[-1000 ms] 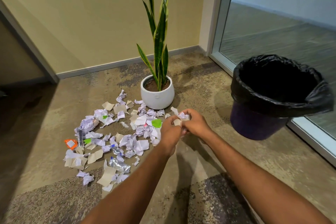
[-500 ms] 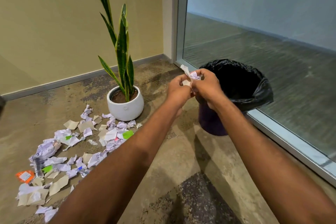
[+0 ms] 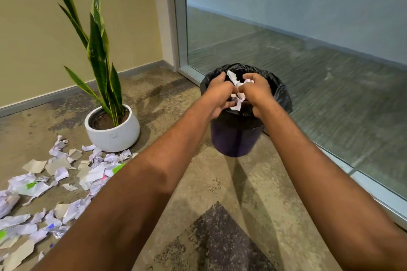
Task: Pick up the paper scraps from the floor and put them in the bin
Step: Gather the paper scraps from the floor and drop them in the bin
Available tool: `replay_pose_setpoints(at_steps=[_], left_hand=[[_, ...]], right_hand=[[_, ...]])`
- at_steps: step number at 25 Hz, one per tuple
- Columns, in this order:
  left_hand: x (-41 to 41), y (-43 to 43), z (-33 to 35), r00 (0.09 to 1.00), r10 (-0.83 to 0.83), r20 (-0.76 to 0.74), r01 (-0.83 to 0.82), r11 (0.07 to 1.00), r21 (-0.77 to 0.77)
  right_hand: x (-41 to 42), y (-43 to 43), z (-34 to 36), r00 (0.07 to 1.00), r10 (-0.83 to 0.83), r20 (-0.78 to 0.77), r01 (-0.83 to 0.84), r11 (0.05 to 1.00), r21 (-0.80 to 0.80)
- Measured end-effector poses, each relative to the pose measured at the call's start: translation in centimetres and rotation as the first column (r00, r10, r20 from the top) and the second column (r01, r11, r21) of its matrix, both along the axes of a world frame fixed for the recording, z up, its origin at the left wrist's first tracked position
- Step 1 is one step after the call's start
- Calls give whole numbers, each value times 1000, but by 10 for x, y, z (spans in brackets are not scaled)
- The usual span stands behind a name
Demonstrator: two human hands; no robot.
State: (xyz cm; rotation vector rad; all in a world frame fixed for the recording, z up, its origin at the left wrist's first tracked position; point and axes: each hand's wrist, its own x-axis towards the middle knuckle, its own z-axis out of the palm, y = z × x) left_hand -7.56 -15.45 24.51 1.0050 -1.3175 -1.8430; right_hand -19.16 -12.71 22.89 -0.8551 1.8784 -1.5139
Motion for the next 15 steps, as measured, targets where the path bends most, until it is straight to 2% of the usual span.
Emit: replay_pose_setpoints(at_steps=[4,8,11,15], left_hand=[[9,-5,-4,998,63,7,-63,997,46],[32,-8,-8,986,161,-36,-158,984,79],[62,-8,-11,975,216,-53,-211,975,75],[117,-4,-25,972,235,23,-236,971,26]], right_hand=[[-10,0,-8,1000,-12,-7,12,1000,25],[2,-4,-8,999,-12,42,14,998,-55],[28,-11,-7,998,39,42,-34,991,-131],[83,-22,-14,986,164,40,-157,975,-155]])
